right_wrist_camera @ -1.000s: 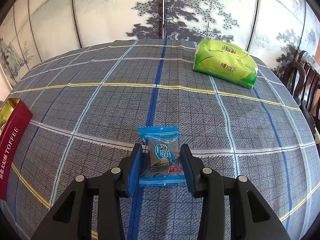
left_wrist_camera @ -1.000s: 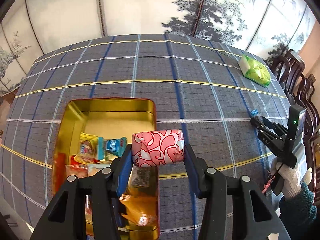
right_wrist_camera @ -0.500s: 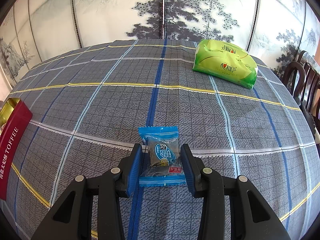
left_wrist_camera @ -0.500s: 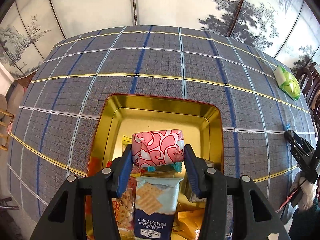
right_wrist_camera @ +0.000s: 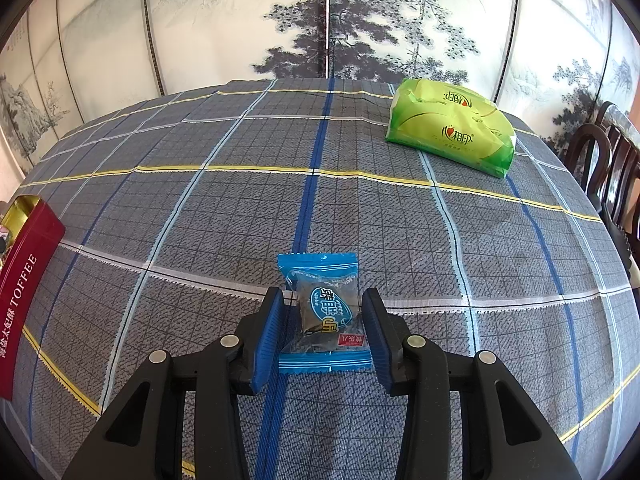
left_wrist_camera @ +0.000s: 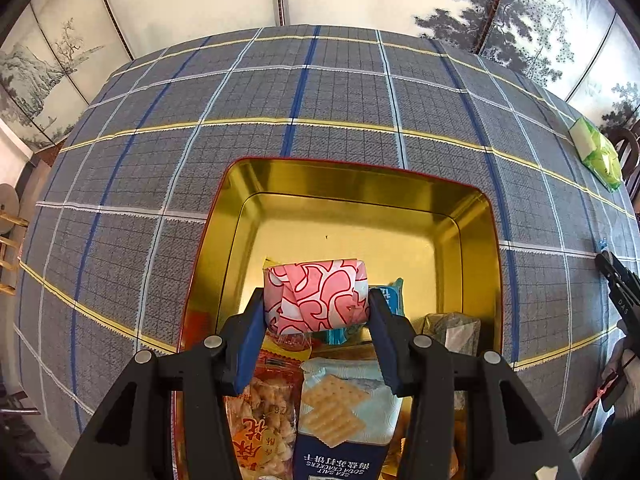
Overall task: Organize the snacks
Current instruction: 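Carry the pink candy into the gold tin and open the left tool, then carry the blue snack toward the gold tin with the right tool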
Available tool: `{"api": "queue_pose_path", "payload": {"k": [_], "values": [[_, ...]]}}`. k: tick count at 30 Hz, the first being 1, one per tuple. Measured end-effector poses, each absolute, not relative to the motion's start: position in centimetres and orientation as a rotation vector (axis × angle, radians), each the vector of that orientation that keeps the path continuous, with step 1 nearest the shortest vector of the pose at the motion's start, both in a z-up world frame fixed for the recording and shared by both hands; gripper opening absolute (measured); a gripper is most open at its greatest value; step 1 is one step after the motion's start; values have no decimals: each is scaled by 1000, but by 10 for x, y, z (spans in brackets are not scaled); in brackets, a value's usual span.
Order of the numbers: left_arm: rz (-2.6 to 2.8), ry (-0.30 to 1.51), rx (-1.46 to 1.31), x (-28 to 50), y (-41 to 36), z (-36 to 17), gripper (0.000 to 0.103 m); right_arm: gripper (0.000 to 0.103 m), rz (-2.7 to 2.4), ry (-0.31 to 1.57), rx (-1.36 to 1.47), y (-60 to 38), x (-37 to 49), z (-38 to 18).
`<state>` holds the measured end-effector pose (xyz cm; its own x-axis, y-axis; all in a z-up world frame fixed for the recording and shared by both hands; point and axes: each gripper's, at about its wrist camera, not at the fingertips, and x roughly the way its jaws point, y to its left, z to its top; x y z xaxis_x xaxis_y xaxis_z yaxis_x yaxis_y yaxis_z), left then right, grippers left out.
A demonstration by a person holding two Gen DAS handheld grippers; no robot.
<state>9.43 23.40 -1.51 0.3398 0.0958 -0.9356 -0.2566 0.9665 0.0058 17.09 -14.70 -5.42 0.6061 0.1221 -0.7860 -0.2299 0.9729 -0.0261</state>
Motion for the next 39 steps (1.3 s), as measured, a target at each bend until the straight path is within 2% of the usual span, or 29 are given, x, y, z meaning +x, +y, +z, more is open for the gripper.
{"api": "queue_pose_path", "payload": {"k": [22, 39], "values": [[232, 1199, -126, 88, 230, -16, 48, 45, 205, 898, -129, -146, 171, -55], [234, 1095, -99, 57, 216, 15, 58, 45, 205, 899, -129, -145, 171, -55]]}}
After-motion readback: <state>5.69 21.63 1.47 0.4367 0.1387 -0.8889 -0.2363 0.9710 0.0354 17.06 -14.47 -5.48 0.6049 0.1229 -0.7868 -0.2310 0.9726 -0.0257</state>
